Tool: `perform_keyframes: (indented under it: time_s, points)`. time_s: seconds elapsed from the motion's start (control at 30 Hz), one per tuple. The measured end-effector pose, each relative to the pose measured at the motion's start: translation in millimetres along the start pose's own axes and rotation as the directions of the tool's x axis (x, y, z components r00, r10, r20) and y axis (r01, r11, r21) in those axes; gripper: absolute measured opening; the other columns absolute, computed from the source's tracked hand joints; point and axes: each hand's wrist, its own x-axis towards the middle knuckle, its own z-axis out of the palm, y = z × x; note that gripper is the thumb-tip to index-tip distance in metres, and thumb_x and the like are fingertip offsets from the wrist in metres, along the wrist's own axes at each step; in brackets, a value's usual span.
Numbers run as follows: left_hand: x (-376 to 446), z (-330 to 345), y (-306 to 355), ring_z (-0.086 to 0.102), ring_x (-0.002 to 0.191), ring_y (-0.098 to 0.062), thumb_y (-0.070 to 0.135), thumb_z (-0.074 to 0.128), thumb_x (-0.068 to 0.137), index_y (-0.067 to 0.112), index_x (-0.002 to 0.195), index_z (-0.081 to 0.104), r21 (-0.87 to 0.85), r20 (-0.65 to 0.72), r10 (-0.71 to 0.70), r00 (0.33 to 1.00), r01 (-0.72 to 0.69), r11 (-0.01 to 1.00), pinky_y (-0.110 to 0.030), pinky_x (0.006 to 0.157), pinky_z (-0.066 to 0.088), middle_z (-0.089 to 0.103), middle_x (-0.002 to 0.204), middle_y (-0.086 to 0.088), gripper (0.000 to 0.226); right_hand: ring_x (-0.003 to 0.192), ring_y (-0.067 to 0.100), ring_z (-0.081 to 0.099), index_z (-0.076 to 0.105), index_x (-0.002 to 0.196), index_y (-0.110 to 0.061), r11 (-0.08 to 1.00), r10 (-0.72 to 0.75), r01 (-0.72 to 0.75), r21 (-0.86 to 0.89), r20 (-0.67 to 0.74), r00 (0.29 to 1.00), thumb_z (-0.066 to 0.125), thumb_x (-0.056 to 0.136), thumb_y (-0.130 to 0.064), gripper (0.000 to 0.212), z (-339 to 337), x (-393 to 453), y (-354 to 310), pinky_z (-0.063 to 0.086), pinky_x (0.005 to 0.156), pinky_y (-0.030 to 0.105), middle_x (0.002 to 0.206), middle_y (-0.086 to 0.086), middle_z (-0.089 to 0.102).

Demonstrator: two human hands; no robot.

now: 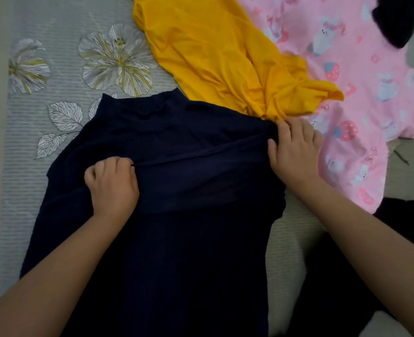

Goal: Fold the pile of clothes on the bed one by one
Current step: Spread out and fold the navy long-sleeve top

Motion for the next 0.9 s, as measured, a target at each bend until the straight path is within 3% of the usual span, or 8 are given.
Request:
perform_keyframes:
  time_s: [0.13,0.3,0.4,0.47,0.53,0.67,0.73,0.9]
  points:
    - [-9.7,-4.9,3.3,0.046,0.115,-0.044,0.007,0.052,0.087,-0.009,0.108,0.056,-0.022,-0.017,0.088,0.996,-0.088,0.996,-0.059,0.104,0.019,0.054,0.118,-0.028,0.027,0.120,0.043,0.047,0.056,0.123,-0.006,0.938,-0.344,0.343,-0.050,-0.007,0.939,0.049,0.067,-0.030,0.062,18.6,-61.5,-16.7,0.032,0.100,0.054,0.132,0.022,0.050]
    - [-34.5,-10.7,-7.7,0.039,0.123,-0.050,0.028,0.034,0.084,-0.010,0.120,0.052,0.078,0.054,0.283,0.957,-0.287,0.955,-0.067,0.098,0.017,0.044,0.130,-0.034,0.055,0.113,0.052,0.048,0.060,0.120,-0.005,0.967,-0.214,0.235,-0.100,0.185,0.959,0.067,0.050,0.006,0.071,34.1,-82.7,-5.7,0.033,0.083,0.071,0.127,0.028,0.050]
    - [-50.6,-14.0,-26.5,0.030,0.129,-0.050,0.034,0.030,0.084,-0.008,0.126,0.047,0.138,0.137,0.202,0.970,-0.221,0.965,-0.068,0.099,0.011,0.037,0.136,-0.035,0.062,0.112,0.051,0.050,0.057,0.118,0.005,0.980,-0.190,0.198,-0.021,0.186,0.964,0.042,0.065,0.009,0.055,36.1,-78.5,10.3,0.035,0.089,0.067,0.126,0.029,0.051]
    - [-57.3,-13.6,-36.0,0.025,0.131,-0.049,0.037,0.033,0.086,-0.007,0.129,0.045,0.171,0.182,0.160,0.970,-0.191,0.967,-0.066,0.100,0.007,0.032,0.139,-0.035,0.063,0.132,0.044,0.030,0.037,0.134,0.007,0.992,-0.119,0.126,-0.014,0.238,0.964,0.038,0.075,0.016,0.059,40.3,-81.1,26.4,0.018,0.110,0.050,0.144,0.027,0.029]
    - [-58.4,-9.7,-39.2,0.023,0.133,-0.048,0.033,0.050,0.088,-0.005,0.131,0.043,0.183,0.197,0.159,0.967,-0.196,0.963,-0.067,0.102,0.006,0.029,0.141,-0.034,0.057,0.140,0.036,0.015,0.022,0.140,0.005,0.997,-0.082,0.080,0.022,0.341,0.936,0.038,0.080,0.015,0.063,38.2,-87.2,37.7,0.004,0.114,0.040,0.150,0.023,0.012]
    - [-51.0,3.7,-35.9,0.009,0.140,-0.037,0.028,0.051,0.092,0.003,0.140,0.031,0.184,0.206,0.122,0.971,-0.161,0.970,-0.060,0.107,-0.004,0.018,0.149,-0.024,0.058,0.113,0.051,0.049,0.052,0.118,0.015,0.983,-0.164,0.147,0.107,0.169,0.972,0.036,0.066,0.000,0.056,27.9,-100.5,13.1,0.036,0.092,0.063,0.126,0.034,0.048]
    - [-48.0,8.6,-34.8,0.002,0.142,-0.032,0.034,0.042,0.094,0.009,0.144,0.022,0.195,0.223,0.097,0.970,-0.142,0.970,-0.056,0.108,-0.007,0.010,0.153,-0.019,0.060,0.113,0.046,0.051,0.055,0.118,0.010,0.969,-0.244,0.238,0.059,0.131,0.961,0.039,0.062,-0.003,0.060,28.3,-98.4,-4.1,0.037,0.091,0.062,0.126,0.029,0.051]
    - [-45.5,2.9,-32.8,-0.006,0.142,-0.028,0.040,0.038,0.094,0.014,0.146,0.017,0.226,0.244,0.070,0.967,-0.127,0.966,-0.054,0.109,-0.009,0.002,0.154,-0.016,0.062,0.142,0.032,-0.001,0.007,0.146,-0.008,0.974,-0.216,0.183,0.130,0.325,0.921,0.034,0.086,0.011,0.068,43.1,-80.0,-10.4,0.001,0.115,0.039,0.153,0.018,-0.003]
